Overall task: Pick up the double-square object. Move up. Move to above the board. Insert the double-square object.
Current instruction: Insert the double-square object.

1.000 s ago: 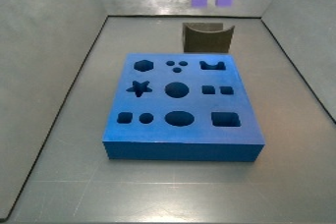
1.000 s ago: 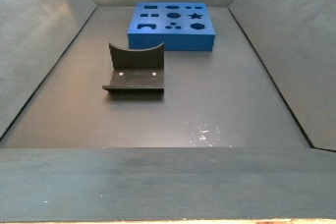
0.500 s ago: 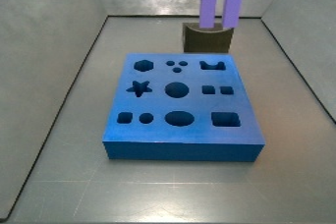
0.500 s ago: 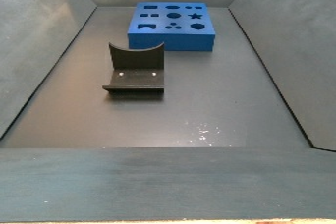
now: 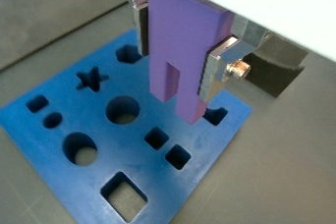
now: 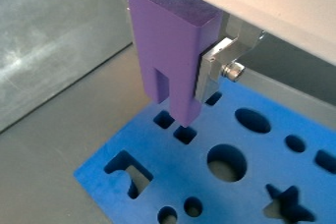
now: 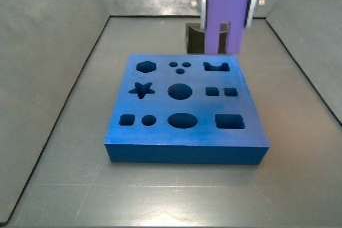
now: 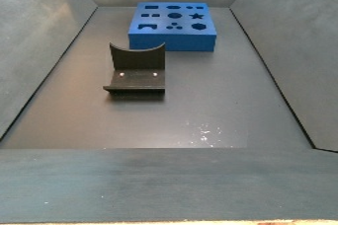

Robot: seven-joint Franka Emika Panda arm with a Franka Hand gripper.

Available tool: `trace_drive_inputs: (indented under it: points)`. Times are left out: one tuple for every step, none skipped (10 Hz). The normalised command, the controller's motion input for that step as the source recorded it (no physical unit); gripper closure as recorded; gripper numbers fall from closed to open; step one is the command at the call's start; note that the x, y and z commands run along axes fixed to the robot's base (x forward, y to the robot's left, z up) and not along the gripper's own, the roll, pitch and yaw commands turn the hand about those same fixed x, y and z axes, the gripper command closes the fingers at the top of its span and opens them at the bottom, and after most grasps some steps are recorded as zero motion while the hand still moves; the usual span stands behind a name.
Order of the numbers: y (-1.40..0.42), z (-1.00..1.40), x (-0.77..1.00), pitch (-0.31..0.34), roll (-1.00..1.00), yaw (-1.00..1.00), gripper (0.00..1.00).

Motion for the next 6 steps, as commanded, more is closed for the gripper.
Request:
trace_drive_inputs:
  points:
    - [-0.06, -0.54, 0.0, -0.12, 0.11, 0.0, 1.0]
    - [-0.09, -0.56, 0.03, -0.089, 0.14, 0.01, 1.0]
    - [-0.19, -0.54, 0.03, 0.0, 0.15, 0.0, 1.0]
    - [-0.2, -0.53, 0.06, -0.026, 0.0, 0.07, 1.0]
    - [-0.17, -0.47, 0.01, -0.094, 0.0, 0.26, 1.0]
    - [-0.12, -0.45, 0.05, -0.117, -0.02, 0.35, 1.0]
